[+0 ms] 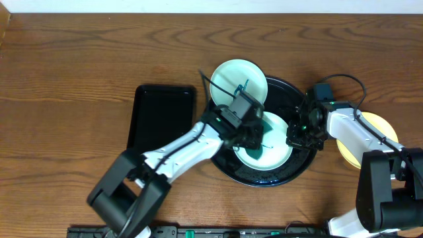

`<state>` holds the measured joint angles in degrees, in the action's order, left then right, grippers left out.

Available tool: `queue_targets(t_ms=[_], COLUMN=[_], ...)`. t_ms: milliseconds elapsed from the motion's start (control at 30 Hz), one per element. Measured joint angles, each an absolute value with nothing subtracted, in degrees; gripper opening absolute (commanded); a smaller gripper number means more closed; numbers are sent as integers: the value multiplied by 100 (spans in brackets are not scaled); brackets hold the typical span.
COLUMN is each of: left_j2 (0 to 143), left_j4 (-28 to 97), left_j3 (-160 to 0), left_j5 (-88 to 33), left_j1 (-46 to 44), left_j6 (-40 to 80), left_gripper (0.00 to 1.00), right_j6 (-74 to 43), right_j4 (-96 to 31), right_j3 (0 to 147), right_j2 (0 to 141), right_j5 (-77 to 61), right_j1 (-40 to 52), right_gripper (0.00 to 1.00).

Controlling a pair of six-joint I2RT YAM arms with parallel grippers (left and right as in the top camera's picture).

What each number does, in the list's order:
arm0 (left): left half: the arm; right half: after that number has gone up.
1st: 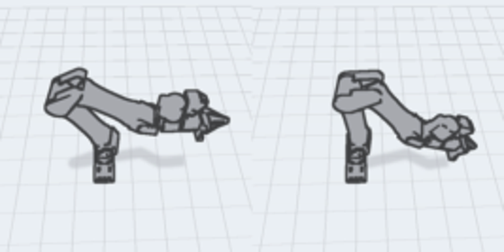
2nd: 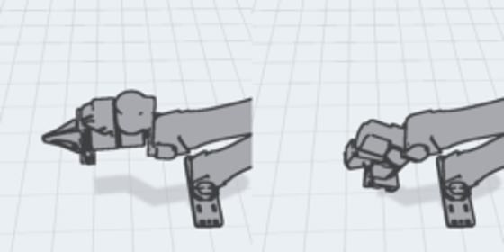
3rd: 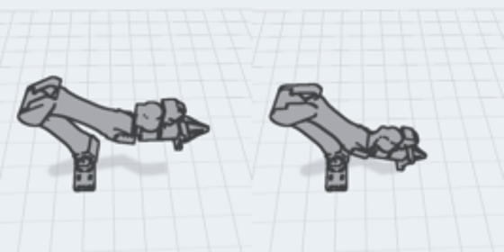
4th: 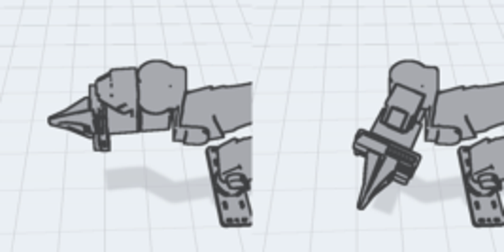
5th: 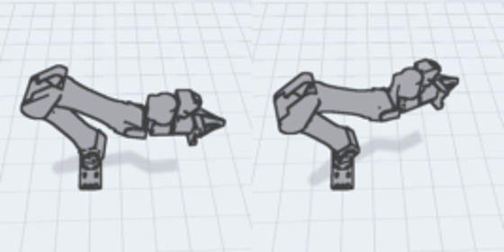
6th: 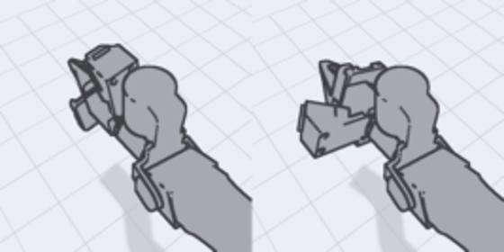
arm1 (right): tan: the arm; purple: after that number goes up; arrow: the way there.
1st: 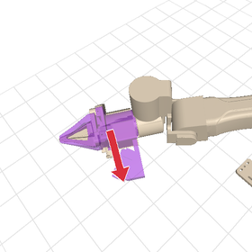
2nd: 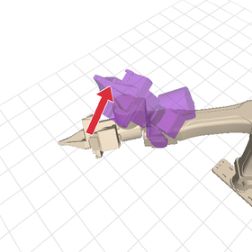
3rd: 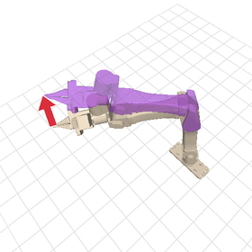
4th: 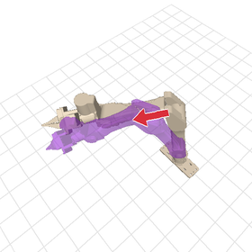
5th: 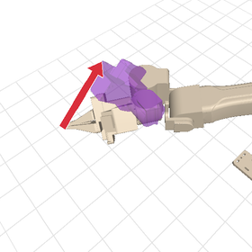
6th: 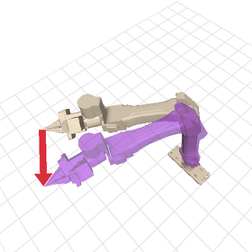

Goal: Clean dirty plates on tray and stack at the side
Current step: 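Carry the sponge with the left gripper over the center mint plate, then scrub the center mint plate with the sponge in the left gripper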

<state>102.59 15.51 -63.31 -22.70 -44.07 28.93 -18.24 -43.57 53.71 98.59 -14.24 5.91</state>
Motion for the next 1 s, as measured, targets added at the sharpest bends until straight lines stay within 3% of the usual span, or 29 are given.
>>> queue_targets(t_ms=[233, 500, 733, 1000], left_j2=[10744, 10818, 10777, 10501], left_j4=[1293, 1544, 1625, 893], left_j3=[-6331, -6377, -6412, -6534], left_j5=[-1922, -1352, -1813, -2029], left_j1=[-4742, -4456, -3979, -4342], left_j6=[2897, 3002, 3002, 3107], left_gripper=[9, 8, 7, 8], right_j6=[-1824, -1824, -1824, -1824], right_j4=[-4359, -4344, -4342, -4342], right_j3=[5371, 5371, 5371, 5371], right_j2=[9859, 9859, 9861, 9861], right_j5=[-1426, -1448, -1455, -1457], right_j1=[591, 593, 593, 593], right_gripper=[1, 1, 1, 1])
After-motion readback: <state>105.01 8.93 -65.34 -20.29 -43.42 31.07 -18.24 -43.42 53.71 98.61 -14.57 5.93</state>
